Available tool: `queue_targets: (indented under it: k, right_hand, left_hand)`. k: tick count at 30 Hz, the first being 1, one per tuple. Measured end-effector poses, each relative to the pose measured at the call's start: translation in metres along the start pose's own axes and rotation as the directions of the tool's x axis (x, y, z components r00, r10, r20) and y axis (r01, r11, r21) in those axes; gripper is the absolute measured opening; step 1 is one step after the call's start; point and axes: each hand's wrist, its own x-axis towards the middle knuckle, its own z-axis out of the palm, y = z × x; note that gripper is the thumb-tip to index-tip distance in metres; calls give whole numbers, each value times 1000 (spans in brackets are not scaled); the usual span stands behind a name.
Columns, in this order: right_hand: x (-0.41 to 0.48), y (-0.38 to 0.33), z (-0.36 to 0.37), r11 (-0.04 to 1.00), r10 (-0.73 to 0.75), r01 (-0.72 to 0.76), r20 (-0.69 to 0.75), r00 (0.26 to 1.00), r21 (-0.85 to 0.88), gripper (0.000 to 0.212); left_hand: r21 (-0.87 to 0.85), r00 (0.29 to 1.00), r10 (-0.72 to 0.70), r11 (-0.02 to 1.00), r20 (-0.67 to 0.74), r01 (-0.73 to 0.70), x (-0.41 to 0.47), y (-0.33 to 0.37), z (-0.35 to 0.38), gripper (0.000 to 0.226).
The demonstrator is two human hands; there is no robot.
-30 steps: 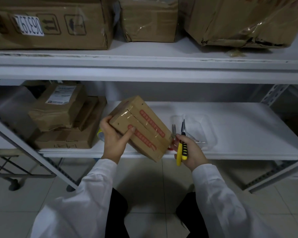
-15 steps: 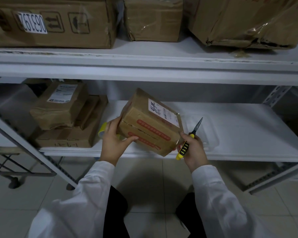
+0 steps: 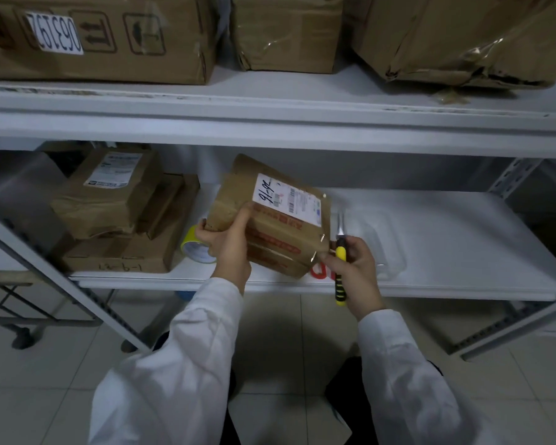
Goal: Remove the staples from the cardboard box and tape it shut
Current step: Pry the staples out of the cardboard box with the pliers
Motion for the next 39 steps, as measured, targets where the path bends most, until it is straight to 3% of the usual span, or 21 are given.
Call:
queue_targets:
  k: [2, 5, 9, 18, 23, 26, 29, 32, 35, 39]
  right_hand:
    - [4, -3, -11, 969, -42, 50, 40, 998, -243, 37]
    - [6, -8, -18, 896, -74, 97, 70, 995, -433, 38]
    - [7, -9, -18, 833, -129, 176, 125, 984, -525, 37]
    - [7, -12, -12, 698, -187, 234, 143, 972, -677, 32]
    - [5, -16, -10, 696, -188, 199, 93, 978, -689, 32]
    - [4, -15, -9, 728, -161, 167, 71, 984, -665, 29]
    - [1, -9, -6, 808, -112, 104, 23, 993, -580, 23]
    - [3, -16, -13, 917, -50, -14, -150, 987, -398, 32]
    - [11, -26, -29, 935, -29, -47, -209, 977, -351, 34]
    - [14, -14, -42, 907, 9, -133, -296, 955, -401, 29]
  left_hand:
    - [-57, 996, 72, 996, -55, -75, -1, 5, 3, 86]
    - [-51, 992, 110, 992, -55, -113, 5, 11, 1, 90]
    - [28, 987, 144, 989, -64, -143, 7, 13, -3, 100]
    - [46, 978, 198, 980, -65, -195, 10, 8, -10, 92]
    - [71, 982, 180, 982, -54, -176, 9, 9, -10, 87]
    - [169, 979, 188, 970, -74, -173, 8, 14, -9, 88]
    - [241, 970, 242, 942, -13, -232, 5, 18, -6, 91]
    - [363, 967, 254, 898, 35, -249, 4, 17, -13, 94]
    - [257, 982, 188, 949, 4, -183, 4, 7, -27, 89]
    - [242, 985, 168, 955, 22, -169, 2, 3, -32, 91]
